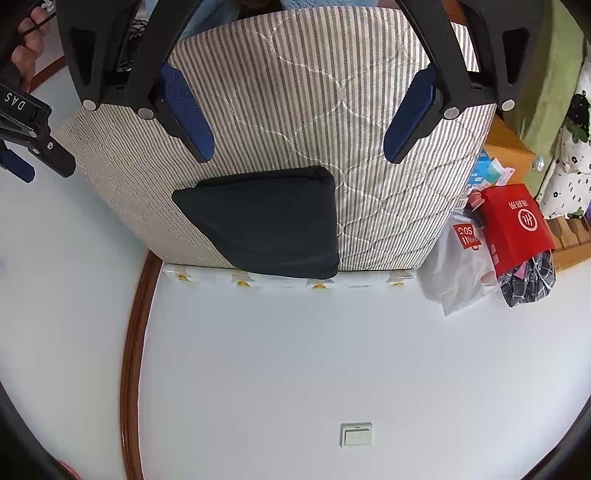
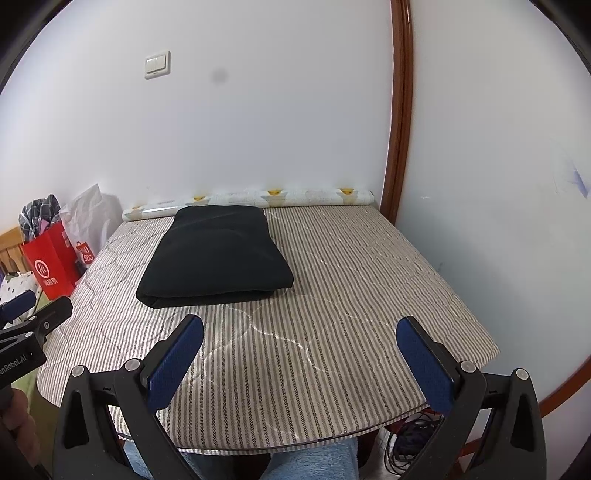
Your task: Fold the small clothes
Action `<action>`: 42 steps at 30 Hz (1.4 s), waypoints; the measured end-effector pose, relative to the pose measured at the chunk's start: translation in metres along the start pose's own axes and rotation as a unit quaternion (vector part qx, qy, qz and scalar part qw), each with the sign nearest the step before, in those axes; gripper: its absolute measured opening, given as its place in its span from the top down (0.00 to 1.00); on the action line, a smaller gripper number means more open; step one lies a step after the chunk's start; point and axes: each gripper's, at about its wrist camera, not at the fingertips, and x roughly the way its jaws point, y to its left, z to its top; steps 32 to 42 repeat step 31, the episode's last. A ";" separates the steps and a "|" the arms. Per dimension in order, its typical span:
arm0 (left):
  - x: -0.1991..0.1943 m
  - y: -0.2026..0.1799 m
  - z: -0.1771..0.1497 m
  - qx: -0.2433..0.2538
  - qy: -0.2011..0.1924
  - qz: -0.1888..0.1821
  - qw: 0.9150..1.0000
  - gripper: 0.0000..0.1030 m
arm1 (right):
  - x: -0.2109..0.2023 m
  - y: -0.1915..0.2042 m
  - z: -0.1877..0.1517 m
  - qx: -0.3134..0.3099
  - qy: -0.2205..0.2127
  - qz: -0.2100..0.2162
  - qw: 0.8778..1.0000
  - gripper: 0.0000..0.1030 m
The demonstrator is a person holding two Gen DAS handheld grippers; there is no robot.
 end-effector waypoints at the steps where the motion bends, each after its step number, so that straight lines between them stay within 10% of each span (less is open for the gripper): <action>1: 0.000 0.000 0.000 -0.001 0.000 -0.001 1.000 0.10 | 0.000 0.000 0.000 0.000 0.000 0.000 1.000 0.00; 42: 0.005 0.007 0.001 -0.007 0.001 0.001 1.000 0.10 | 0.002 0.000 -0.002 -0.005 0.003 0.008 1.000 0.00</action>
